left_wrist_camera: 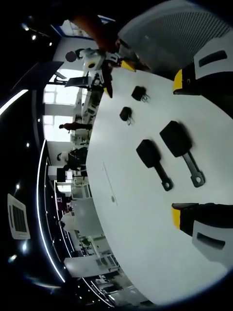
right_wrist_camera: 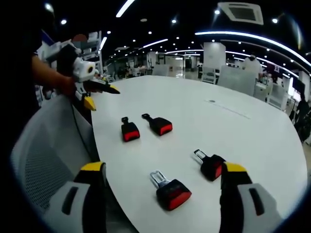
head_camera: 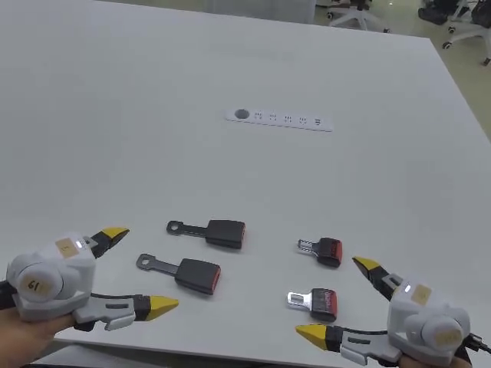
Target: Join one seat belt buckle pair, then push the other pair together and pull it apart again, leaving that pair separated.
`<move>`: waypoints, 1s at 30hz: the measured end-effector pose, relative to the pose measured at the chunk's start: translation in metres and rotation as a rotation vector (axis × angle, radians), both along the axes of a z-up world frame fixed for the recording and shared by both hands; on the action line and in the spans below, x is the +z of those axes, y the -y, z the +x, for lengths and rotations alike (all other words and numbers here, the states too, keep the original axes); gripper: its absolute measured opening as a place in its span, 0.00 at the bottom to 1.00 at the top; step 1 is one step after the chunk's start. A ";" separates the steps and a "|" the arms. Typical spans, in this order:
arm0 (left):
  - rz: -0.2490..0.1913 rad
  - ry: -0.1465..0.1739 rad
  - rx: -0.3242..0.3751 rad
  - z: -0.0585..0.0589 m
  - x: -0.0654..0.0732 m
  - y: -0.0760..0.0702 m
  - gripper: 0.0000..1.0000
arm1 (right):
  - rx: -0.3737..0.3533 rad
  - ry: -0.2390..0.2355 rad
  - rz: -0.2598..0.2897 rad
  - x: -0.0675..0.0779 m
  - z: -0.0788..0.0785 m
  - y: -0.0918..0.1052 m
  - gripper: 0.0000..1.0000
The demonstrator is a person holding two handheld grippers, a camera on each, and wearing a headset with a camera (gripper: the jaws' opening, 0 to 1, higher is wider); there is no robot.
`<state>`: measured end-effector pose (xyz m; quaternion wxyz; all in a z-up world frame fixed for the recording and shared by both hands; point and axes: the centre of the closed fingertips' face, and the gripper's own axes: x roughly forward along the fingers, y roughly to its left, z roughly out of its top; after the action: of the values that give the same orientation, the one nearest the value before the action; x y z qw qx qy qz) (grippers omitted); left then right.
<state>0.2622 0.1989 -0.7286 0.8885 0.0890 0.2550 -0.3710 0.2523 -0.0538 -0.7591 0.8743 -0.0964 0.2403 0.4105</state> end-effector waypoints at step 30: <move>0.042 -0.007 -0.039 0.004 -0.009 0.002 0.94 | 0.042 -0.034 -0.027 -0.011 -0.005 0.001 0.96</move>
<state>0.2658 0.1972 -0.7379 0.8781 0.1114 0.2640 -0.3832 0.2471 -0.0551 -0.7704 0.8599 -0.1060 0.2587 0.4271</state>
